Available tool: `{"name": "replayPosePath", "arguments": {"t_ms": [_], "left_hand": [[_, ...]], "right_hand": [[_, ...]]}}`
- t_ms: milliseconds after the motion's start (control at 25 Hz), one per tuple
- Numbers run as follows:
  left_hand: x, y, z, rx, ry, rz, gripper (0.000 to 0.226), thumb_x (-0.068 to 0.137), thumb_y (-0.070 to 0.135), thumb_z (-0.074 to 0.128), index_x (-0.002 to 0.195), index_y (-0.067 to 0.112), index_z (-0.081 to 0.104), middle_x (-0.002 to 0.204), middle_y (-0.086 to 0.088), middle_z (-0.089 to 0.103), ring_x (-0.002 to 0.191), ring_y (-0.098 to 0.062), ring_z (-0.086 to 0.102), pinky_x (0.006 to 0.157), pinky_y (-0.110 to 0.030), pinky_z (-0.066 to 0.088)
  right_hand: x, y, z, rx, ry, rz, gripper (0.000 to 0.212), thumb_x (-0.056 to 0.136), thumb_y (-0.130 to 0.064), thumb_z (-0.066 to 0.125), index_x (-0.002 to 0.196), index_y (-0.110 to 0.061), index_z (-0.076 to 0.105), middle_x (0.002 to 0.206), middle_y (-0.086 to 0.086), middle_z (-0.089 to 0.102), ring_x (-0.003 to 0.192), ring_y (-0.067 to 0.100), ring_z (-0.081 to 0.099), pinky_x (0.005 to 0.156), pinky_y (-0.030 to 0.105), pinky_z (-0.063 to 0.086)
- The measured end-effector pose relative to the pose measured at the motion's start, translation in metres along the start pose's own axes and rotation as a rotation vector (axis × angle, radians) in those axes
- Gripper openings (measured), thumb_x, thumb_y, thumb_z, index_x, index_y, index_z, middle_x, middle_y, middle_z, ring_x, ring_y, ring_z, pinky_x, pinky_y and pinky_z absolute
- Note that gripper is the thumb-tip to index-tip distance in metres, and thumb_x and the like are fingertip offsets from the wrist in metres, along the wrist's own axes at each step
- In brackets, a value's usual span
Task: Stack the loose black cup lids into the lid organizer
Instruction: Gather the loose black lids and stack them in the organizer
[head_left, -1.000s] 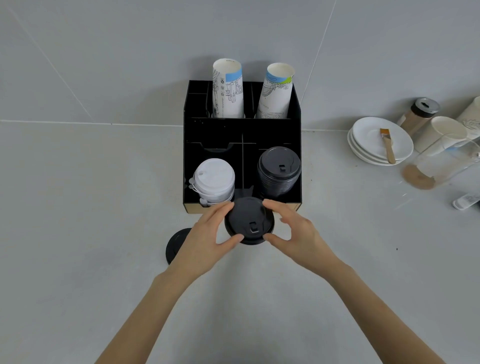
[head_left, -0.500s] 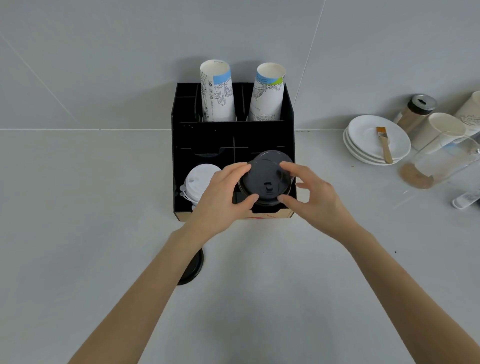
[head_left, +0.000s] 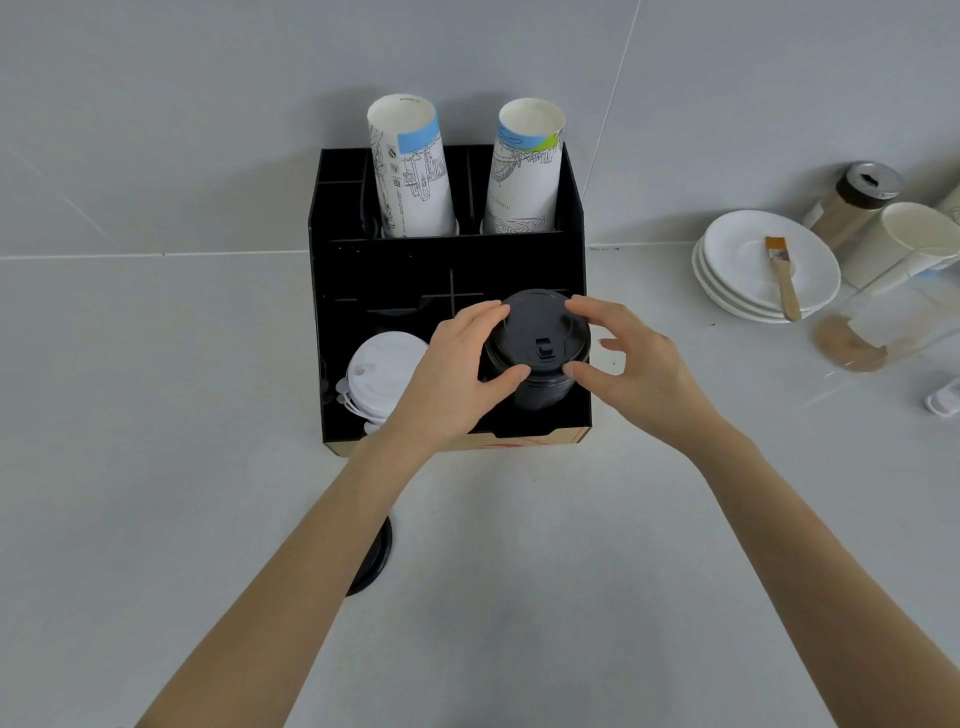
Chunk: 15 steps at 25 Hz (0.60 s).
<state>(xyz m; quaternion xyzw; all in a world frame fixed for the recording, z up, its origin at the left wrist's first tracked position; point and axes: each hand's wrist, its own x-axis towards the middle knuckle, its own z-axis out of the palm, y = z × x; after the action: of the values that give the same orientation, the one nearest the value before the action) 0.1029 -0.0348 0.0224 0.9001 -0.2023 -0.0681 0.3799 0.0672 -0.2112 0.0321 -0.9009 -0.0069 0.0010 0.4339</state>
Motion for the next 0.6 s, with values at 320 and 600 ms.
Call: {"name": "replayPosePath", "arguments": {"t_ms": [320,600], "left_hand": [[0.011,-0.006,0.012,-0.003,-0.029,-0.052,0.059,0.081,0.025,0.060,0.133,0.015,0.033,0.144,-0.003,0.034,0.131,-0.023,0.030,0.106,-0.032,0.028],[0.006,-0.006,0.016,-0.018,-0.010,-0.058,0.060,0.081,0.023,0.061,0.133,0.016,0.032,0.144,-0.003,0.035,0.131,-0.023,0.030,0.107,-0.033,0.029]], "right_hand": [[0.009,0.012,0.005,0.005,-0.011,0.046,0.050,0.081,-0.010,0.060,0.126,-0.023,0.043,0.136,-0.001,0.046,0.113,0.008,0.043,0.095,0.023,0.035],[0.003,0.018,0.010,0.003,-0.017,0.060,0.049,0.082,-0.011,0.060,0.127,-0.020,0.042,0.140,0.000,0.042,0.123,0.017,0.042,0.098,0.028,0.037]]}}
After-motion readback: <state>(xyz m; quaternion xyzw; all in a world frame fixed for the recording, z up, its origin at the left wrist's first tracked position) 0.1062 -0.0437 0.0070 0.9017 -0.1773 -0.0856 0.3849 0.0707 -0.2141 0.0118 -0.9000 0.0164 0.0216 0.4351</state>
